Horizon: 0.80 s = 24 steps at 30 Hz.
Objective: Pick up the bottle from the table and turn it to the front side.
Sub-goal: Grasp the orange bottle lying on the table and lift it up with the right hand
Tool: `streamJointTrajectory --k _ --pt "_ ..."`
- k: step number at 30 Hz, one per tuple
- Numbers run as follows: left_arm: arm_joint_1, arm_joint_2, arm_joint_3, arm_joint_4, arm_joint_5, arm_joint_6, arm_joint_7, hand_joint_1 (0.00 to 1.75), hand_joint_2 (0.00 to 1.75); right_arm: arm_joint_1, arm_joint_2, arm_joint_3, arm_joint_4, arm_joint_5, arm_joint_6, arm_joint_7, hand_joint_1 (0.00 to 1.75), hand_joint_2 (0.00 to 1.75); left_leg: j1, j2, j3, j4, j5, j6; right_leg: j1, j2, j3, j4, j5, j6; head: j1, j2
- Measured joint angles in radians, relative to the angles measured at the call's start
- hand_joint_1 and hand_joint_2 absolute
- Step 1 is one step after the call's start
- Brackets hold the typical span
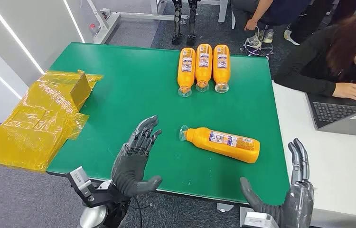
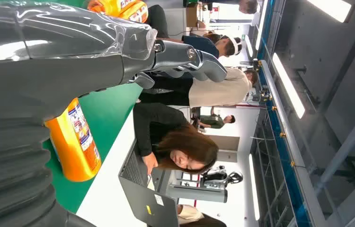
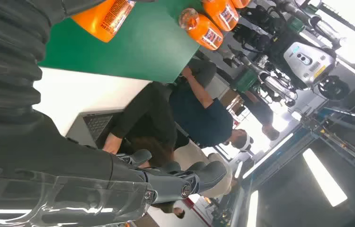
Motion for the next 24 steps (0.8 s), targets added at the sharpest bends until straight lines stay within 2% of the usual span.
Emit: streamJointTrajectory --k 4,7,10,13,18,24 --pt "0.007 0.000 0.000 0.000 0.000 -0.006 -0.003 0.00 1.75 -0.001 0.000 0.000 0.002 -0.001 0.027 0.010 0.00 1.75 0.000 0.000 0.000 0.000 0.000 0.000 0.000 0.000 0.000 0.000 0.000 0.000 0.000 0.000" --pt "0.011 0.000 0.000 0.000 -0.003 -0.018 -0.008 0.00 1.75 -0.021 -0.001 -0.001 0.014 0.013 0.122 0.045 0.00 1.75 0.000 0.000 0.000 0.000 0.000 0.000 0.000 0.000 0.000 0.000 0.000 0.000 0.000 0.000" --pt "0.007 0.000 0.000 0.000 -0.004 -0.029 -0.009 0.00 1.75 -0.087 -0.014 0.000 0.045 0.048 0.256 0.077 0.00 1.75 0.000 0.001 0.000 0.000 0.000 0.000 0.000 0.001 0.000 0.000 0.001 0.000 0.000 0.000" --pt "-0.004 -0.004 0.000 0.005 0.001 -0.036 -0.009 0.00 1.75 -0.189 -0.040 0.005 0.100 0.067 0.329 0.090 0.00 1.75 0.000 0.001 0.000 0.000 0.002 0.001 0.000 0.001 0.000 0.000 0.002 0.001 0.000 0.000" --pt "-0.015 -0.012 0.000 0.014 0.009 -0.038 -0.009 0.00 1.75 -0.342 -0.090 0.035 0.205 0.089 0.341 0.099 0.00 1.75 0.000 0.001 0.000 0.001 0.002 0.001 0.000 0.001 0.000 0.000 0.003 0.001 0.000 0.000" --pt "-0.017 -0.018 -0.002 0.023 0.017 -0.037 -0.009 0.00 1.75 -0.491 -0.117 0.109 0.335 0.120 0.321 0.124 0.00 1.75 0.000 0.001 0.000 0.001 0.003 0.001 0.000 0.001 0.000 0.000 0.003 0.001 0.000 0.000"
